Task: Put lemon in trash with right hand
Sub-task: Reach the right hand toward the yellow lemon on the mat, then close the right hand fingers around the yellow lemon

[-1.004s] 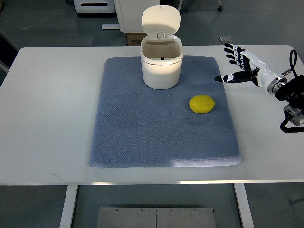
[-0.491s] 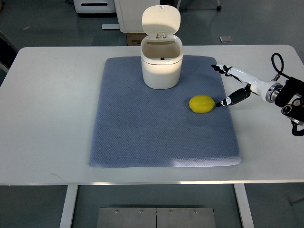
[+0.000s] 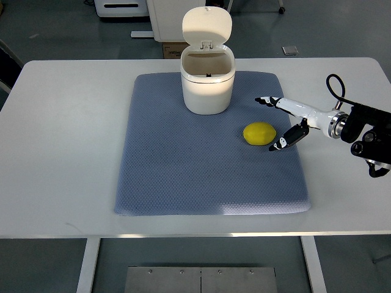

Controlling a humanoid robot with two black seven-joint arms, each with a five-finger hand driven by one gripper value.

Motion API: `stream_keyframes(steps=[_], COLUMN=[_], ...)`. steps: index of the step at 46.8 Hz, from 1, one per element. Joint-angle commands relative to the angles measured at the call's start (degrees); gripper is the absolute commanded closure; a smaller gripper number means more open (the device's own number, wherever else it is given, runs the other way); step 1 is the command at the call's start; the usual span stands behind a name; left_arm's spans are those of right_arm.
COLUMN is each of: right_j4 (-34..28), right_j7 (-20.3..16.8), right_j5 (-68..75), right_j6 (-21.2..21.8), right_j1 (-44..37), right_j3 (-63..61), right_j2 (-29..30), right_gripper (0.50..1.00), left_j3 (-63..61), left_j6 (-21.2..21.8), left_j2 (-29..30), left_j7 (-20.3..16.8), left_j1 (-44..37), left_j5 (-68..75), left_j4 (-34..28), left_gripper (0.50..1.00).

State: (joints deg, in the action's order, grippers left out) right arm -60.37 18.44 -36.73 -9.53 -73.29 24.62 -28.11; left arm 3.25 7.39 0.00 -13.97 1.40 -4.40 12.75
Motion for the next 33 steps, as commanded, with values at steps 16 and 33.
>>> stream_keyframes(steps=[16,33], right_j4=[0.07,0.16], right_j7=[-2.00,-3.23], right_j5=[0.00,0.17], right_j6=[-1.02,-1.81], right_j1=[0.17,-0.01], right_j3=[1.74,2.63], right_j2=[1.83,2.62], right_gripper=[0.563,0.603], left_j3=[0.00,0.09], left_j6=[-0.01,-0.01], left_j2=[0.00,0.00], left_j7=[0.00,0.00], left_j1=[0.01,-0.08], left_j5=[0.01,0.01], left_j4=[0.00,0.00], left_gripper=[0.500,0.500])
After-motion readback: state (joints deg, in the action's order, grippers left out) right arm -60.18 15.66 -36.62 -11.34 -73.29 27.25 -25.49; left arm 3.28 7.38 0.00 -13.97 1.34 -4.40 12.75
